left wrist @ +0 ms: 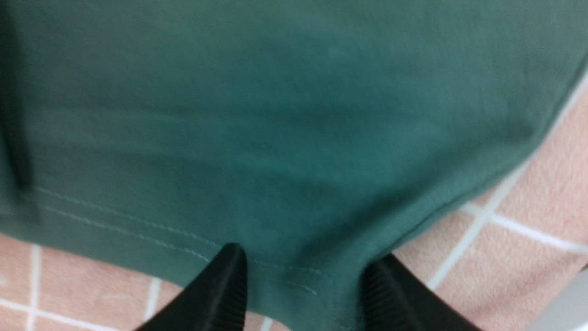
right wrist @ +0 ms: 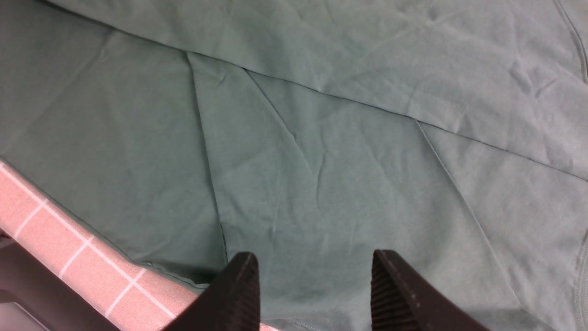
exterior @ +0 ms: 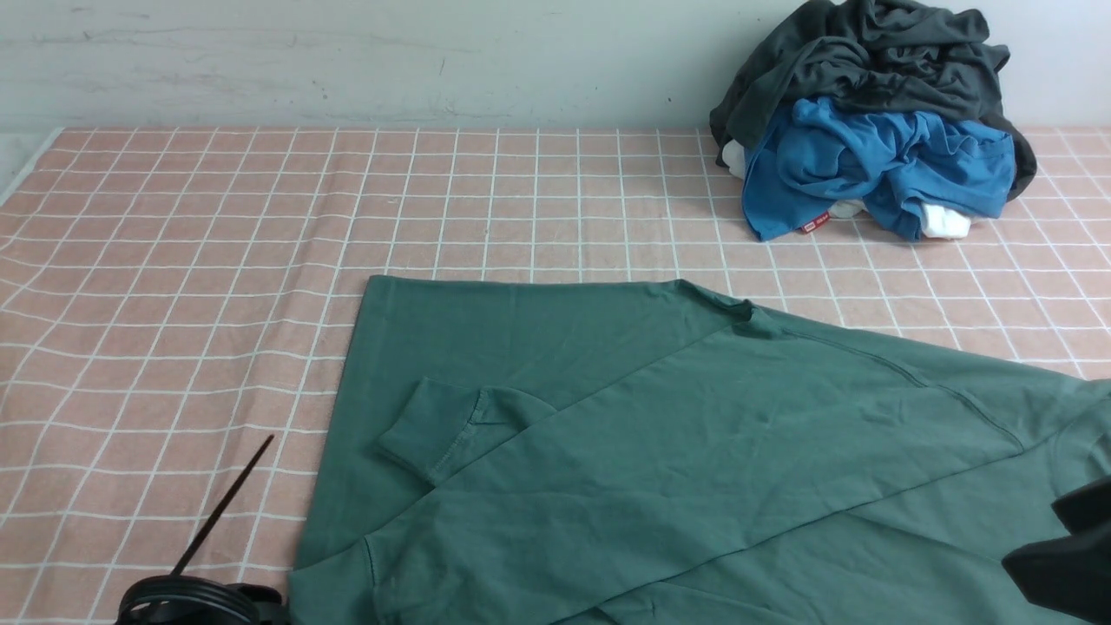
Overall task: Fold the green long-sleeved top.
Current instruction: Use both arms simultaneously to clamp the lower edge of the clothing fabric, then use both arms to drag the lower edge of the fabric forward and fold it over the upper edge, then use the right arm to clamp the right edge of the fabric, then use the right arm to drag the right edge of the fabric to the left and folds it over the left edge
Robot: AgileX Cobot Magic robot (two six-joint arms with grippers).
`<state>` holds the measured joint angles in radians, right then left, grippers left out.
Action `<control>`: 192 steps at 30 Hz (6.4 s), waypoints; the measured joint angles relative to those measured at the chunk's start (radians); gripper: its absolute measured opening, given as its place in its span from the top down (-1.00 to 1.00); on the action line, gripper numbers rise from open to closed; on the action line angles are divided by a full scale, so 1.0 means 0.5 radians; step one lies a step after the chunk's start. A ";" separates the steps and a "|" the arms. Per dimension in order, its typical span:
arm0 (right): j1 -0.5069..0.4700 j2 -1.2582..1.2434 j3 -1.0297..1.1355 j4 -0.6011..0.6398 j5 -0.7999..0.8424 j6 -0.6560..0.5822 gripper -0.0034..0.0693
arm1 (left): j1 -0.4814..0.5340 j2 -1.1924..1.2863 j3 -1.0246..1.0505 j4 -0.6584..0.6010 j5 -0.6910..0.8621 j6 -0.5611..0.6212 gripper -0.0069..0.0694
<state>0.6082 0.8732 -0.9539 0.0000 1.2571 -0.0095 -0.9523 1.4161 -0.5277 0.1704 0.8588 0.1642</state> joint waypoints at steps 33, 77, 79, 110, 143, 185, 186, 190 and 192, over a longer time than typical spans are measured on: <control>0.000 0.432 0.557 -0.043 -0.052 -0.787 -0.17 | 0.288 -0.341 -0.003 -0.150 0.507 0.040 0.82; -0.312 0.585 0.612 -0.839 -0.642 -0.954 0.91 | 0.437 -0.339 -0.519 0.044 0.602 0.026 0.79; -0.484 0.606 0.466 -0.786 -0.678 -1.013 0.91 | 0.580 -0.323 -0.679 0.069 0.602 0.073 0.78; -1.100 2.120 -1.009 -0.085 -0.763 -1.394 0.91 | 1.569 1.391 -2.630 -0.156 0.428 0.544 0.77; -1.483 1.744 -0.660 -0.163 -0.687 0.019 -0.20 | 1.524 1.287 -2.504 -0.552 0.698 0.303 0.19; -1.836 1.761 -0.533 -0.178 -0.725 -0.005 0.91 | 1.416 1.051 -1.869 -0.610 0.469 0.455 0.83; -1.818 1.706 -0.584 -0.209 -0.692 0.000 0.91 | 1.416 0.987 -1.869 -0.594 0.471 0.457 0.83; -1.634 1.512 -0.809 -0.265 -0.569 -0.007 0.91 | 1.416 0.714 -1.869 -0.516 0.471 0.457 0.83; -1.411 1.438 -0.952 -0.265 -0.512 -0.042 0.91 | 1.416 0.536 -1.869 -0.466 0.471 0.455 0.83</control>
<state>-0.0974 1.5921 -1.4302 -0.1323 1.0011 -0.0303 -0.2443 1.6840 -1.4624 -0.0624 1.0941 0.3917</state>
